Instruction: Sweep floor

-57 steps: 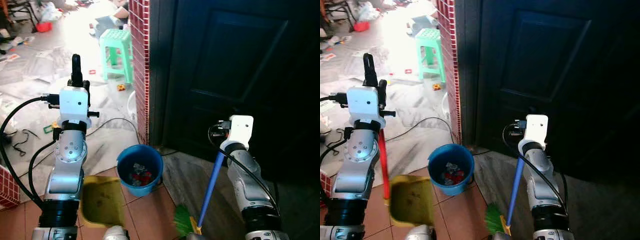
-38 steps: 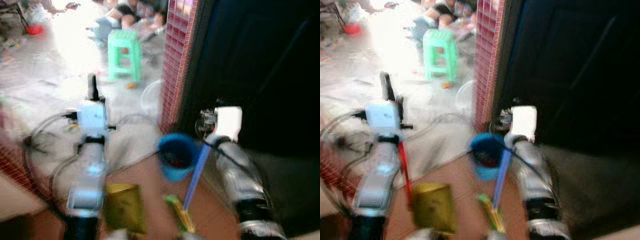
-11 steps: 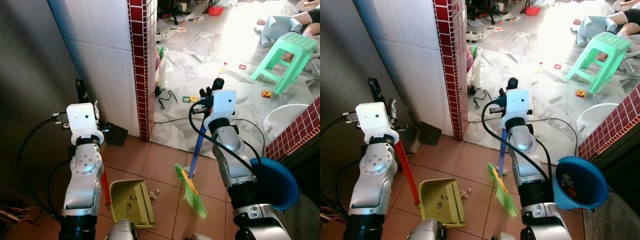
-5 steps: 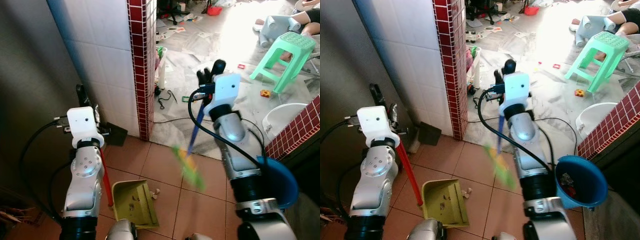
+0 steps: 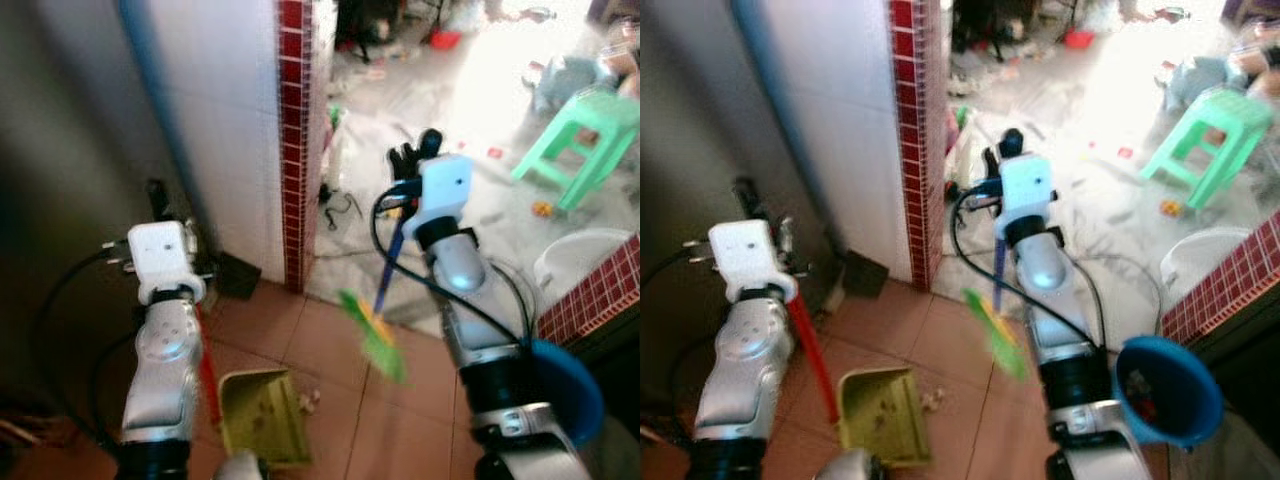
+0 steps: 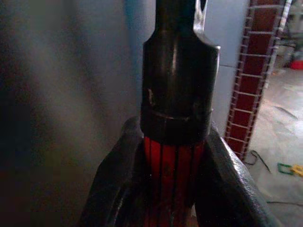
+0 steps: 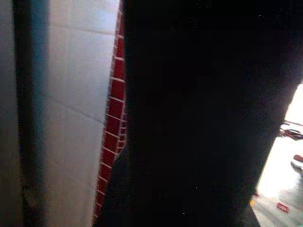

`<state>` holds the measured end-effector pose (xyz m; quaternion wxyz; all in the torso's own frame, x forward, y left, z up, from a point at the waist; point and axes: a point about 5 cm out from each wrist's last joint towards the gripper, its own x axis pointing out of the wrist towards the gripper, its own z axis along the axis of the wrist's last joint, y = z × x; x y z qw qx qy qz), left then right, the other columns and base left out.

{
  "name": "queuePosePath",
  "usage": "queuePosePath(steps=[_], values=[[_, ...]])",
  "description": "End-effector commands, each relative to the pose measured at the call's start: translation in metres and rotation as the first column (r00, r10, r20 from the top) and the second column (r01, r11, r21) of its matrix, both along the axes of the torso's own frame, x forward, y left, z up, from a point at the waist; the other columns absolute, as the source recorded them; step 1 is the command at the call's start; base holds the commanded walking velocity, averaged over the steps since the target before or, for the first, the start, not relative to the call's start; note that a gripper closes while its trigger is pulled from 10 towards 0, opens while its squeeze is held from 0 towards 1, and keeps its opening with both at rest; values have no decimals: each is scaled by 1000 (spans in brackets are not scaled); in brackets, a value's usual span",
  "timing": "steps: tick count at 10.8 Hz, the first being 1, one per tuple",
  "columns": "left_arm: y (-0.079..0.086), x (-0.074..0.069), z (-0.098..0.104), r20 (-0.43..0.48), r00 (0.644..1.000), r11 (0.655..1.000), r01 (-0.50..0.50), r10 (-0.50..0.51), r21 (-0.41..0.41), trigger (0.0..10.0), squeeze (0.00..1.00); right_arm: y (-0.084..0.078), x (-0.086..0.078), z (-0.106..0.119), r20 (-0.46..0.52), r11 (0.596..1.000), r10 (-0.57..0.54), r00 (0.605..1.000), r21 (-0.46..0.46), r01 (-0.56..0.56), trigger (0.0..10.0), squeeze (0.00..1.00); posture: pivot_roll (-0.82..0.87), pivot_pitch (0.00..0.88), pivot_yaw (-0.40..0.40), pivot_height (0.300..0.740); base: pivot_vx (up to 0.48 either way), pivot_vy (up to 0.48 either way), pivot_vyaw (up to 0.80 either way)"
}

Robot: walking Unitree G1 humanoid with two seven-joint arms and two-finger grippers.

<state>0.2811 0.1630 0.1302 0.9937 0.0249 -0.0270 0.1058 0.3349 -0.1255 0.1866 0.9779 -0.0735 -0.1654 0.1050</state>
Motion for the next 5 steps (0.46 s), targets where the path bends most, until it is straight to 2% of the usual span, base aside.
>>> queuePosePath(steps=[1,5], values=[[0,2,9,43,999,1000,2,-2,-1,10000,0,3,-1,15,72,1000,16,997,-19,-14,10000,0,-58,27,-23,740,356,0,0],[1,2,8,40,999,1000,-8,8,-1,10000,0,8,-2,11,84,996,48,995,-79,-41,10000,0,-58,26,-26,740,315,0,0]])
